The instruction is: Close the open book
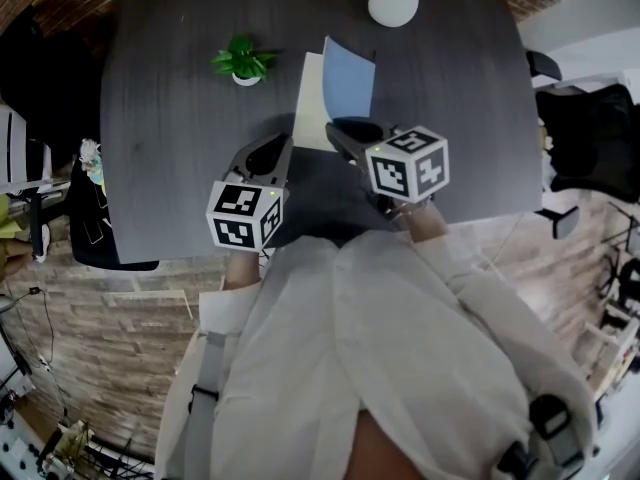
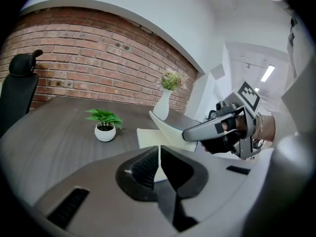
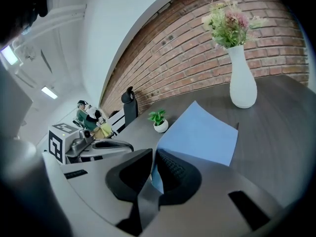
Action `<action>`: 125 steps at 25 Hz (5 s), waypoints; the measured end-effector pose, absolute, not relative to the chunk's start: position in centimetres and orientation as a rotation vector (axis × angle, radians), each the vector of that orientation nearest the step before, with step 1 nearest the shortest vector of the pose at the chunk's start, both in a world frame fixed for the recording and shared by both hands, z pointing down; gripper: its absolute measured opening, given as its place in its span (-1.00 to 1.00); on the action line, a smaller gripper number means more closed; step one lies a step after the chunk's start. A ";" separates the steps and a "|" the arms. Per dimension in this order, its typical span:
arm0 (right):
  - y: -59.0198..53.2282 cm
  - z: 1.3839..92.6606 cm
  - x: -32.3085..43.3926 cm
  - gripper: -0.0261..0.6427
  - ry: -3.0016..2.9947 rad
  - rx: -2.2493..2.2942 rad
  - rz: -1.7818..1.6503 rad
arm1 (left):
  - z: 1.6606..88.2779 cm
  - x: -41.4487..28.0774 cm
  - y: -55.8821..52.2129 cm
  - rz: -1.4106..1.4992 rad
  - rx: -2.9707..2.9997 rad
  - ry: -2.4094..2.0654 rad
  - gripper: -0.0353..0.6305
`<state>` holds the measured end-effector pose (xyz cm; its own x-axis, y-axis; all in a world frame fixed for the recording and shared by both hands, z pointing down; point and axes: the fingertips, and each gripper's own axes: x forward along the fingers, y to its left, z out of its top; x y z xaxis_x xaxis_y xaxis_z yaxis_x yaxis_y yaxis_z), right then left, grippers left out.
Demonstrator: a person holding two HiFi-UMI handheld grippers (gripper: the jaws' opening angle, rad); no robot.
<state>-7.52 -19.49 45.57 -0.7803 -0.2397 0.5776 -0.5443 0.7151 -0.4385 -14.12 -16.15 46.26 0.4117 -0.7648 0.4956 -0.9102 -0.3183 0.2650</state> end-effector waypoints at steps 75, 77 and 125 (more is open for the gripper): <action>-14.4 52.5 -11.0 -0.53 -2.286 0.550 0.699 | 48.7 -14.8 -14.2 0.299 2.120 -1.227 -0.85; -14.6 51.6 -10.3 -0.53 -2.317 0.570 0.726 | 48.3 -14.2 -14.1 0.285 2.133 -1.219 -0.85; -16.0 37.7 -4.3 -0.91 -2.778 0.742 0.795 | 41.2 -8.6 -15.4 0.272 2.289 -1.133 -0.88</action>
<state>-4.34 -16.01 37.74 -0.8647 -0.4180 0.2783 -0.5020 0.7359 -0.4543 -8.62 -15.39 41.16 0.6211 -0.6660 0.4131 -0.7810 -0.4819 0.3973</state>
